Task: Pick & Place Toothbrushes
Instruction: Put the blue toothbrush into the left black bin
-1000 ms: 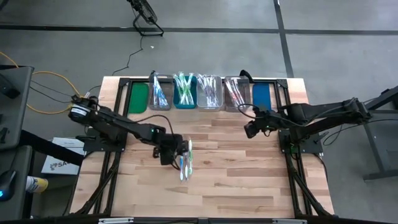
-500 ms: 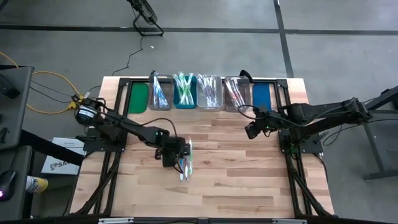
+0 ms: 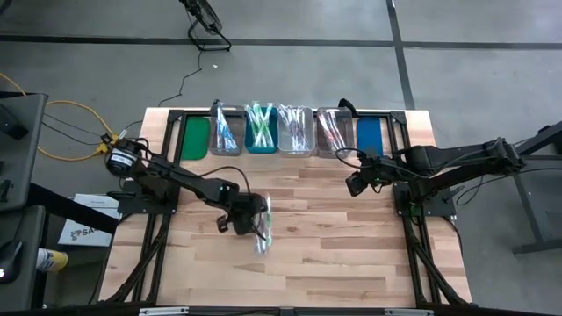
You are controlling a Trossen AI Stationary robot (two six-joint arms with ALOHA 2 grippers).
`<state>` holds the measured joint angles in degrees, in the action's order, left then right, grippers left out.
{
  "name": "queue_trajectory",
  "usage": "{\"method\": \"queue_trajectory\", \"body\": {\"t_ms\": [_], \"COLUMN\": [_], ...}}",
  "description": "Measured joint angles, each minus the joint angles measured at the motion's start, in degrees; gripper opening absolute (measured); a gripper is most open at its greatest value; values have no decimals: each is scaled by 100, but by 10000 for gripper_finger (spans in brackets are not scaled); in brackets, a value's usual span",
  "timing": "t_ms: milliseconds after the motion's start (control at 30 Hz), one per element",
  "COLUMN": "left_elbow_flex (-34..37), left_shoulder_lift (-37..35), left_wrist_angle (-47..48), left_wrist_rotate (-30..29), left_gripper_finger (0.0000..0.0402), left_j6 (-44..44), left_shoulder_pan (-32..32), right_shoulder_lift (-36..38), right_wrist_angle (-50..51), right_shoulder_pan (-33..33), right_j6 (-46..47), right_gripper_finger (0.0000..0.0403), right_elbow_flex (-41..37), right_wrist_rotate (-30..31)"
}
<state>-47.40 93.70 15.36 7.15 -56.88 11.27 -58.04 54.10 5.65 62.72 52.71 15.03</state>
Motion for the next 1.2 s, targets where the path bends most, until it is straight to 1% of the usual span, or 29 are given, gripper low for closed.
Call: {"method": "queue_trajectory", "body": {"t_ms": [133,233,467,533,633,733,833,900,967,1067,1200], "left_elbow_flex": [15,15,15,15,15,15,15,17,15,15,15], "left_shoulder_lift": [-192,-515,-1494,-1821,-2293,-2720,-3097,-3321,-3485,-3659,-3672], "left_wrist_angle": [156,451,1187,1415,1657,1791,1908,1998,1847,1811,1661], "left_wrist_rotate": [-6,-68,-413,-664,-958,-1223,-1340,-1370,-1371,-1386,-1409], "left_gripper_finger": [7,6,2,2,1,1,3,4,4,4,3], "left_j6": [1184,1887,2725,2976,3393,3707,3966,4107,4305,4812,5556], "left_shoulder_pan": [0,0,-4,-43,-285,-755,-1426,-1960,-2505,-3415,-4589], "right_shoulder_lift": [0,0,0,-1,57,104,152,191,203,201,202], "right_wrist_angle": [-21,-14,-14,-13,-34,-87,-111,-104,-106,-91,-79], "right_shoulder_pan": [-1,0,0,0,0,-2,-2,-2,-2,-14,-130], "right_j6": [-2,-33,-153,-136,-125,-121,-93,-18,57,244,388], "right_gripper_finger": [176,176,176,176,176,176,176,176,176,176,176], "right_elbow_flex": [0,0,0,0,0,2,2,2,2,2,2], "right_wrist_rotate": [-1,0,48,259,560,809,1033,1145,1369,1632,1691]}}
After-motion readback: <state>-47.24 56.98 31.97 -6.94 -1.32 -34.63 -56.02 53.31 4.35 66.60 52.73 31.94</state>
